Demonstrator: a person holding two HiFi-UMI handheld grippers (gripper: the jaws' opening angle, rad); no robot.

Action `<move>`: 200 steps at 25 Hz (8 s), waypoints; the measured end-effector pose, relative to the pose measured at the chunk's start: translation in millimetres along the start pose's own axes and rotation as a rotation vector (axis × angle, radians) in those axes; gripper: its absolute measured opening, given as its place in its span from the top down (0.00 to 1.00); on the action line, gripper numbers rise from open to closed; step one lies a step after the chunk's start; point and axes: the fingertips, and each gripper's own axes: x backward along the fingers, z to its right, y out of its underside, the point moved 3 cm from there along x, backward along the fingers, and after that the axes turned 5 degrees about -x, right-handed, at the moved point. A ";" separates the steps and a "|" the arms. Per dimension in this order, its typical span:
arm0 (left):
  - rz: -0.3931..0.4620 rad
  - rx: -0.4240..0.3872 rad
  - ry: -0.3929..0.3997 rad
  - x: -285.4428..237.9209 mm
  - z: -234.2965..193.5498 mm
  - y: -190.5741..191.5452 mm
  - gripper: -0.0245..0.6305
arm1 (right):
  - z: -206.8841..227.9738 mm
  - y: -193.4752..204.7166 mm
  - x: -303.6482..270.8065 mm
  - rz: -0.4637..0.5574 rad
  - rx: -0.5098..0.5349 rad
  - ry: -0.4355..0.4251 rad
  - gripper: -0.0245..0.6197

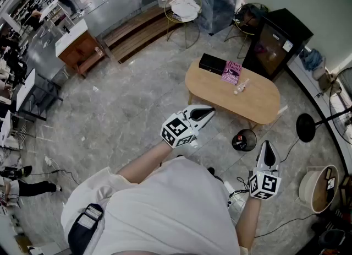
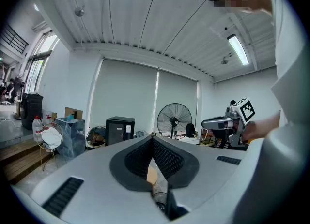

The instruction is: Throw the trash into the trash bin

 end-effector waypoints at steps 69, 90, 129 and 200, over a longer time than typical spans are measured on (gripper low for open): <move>-0.039 0.072 -0.102 -125.6 12.0 22.7 0.95 | 144.6 25.6 -75.3 -0.080 -0.045 -0.079 0.95; -0.067 0.045 0.144 -248.1 -178.2 0.2 0.95 | 155.4 -13.2 -235.3 -0.113 -0.031 0.151 0.95; -0.103 0.090 0.164 -325.1 -172.2 13.1 0.95 | 209.6 7.3 -253.6 -0.173 -0.080 0.162 0.95; -0.820 0.111 0.079 -536.1 -241.5 511.5 0.58 | 239.0 375.4 -389.0 -0.488 -0.453 0.148 0.95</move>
